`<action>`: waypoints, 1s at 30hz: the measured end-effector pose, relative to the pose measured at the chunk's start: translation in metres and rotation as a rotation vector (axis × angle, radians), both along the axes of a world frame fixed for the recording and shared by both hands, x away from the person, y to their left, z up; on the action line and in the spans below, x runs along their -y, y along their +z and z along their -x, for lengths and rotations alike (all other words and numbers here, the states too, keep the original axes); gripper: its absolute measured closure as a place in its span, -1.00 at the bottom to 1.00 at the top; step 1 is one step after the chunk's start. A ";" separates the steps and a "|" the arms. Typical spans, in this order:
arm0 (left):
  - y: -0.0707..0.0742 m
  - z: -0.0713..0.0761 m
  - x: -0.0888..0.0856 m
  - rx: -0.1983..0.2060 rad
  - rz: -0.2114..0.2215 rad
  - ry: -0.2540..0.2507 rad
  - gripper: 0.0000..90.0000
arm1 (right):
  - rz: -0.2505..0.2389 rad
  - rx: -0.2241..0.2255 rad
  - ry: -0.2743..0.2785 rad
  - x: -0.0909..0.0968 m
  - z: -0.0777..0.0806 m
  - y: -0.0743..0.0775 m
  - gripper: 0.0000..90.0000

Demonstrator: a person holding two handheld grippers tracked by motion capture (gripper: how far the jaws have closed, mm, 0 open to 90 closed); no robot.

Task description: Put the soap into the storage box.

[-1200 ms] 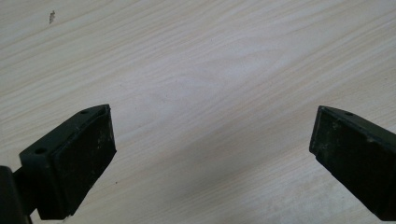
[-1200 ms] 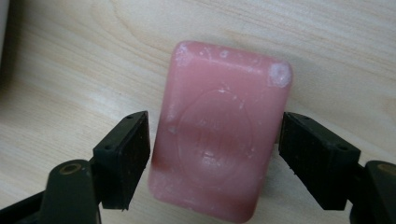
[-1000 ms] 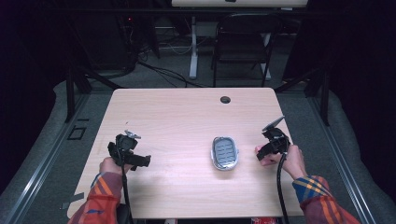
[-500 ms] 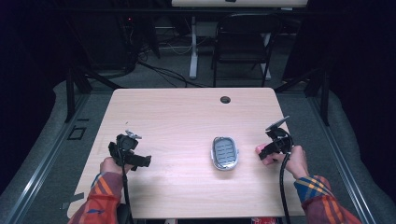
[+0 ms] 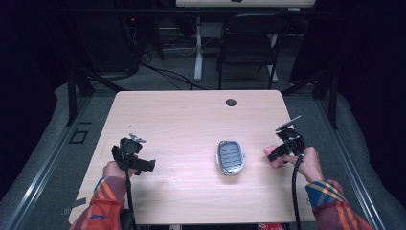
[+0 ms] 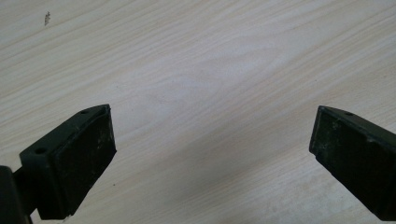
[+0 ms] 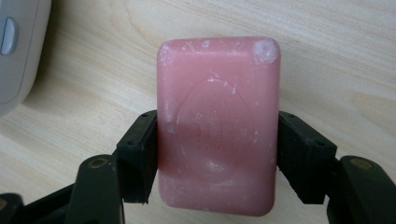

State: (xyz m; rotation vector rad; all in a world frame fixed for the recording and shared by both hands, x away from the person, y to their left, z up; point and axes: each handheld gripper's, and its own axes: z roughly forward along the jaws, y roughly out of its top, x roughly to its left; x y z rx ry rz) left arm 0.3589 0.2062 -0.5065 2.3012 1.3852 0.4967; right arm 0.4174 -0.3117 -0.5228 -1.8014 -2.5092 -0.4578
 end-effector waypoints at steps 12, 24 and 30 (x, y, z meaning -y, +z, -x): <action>0.000 0.000 0.001 -0.002 -0.001 -0.002 -1.00 | 0.013 -0.009 0.042 -0.005 0.002 0.006 -0.21; -0.001 -0.001 0.001 -0.004 -0.003 -0.005 -0.99 | -0.002 -0.006 0.071 -0.007 0.004 0.017 -0.21; -0.001 -0.001 0.002 -0.003 -0.003 -0.004 -0.99 | 0.008 0.008 0.085 -0.010 0.003 0.025 -0.21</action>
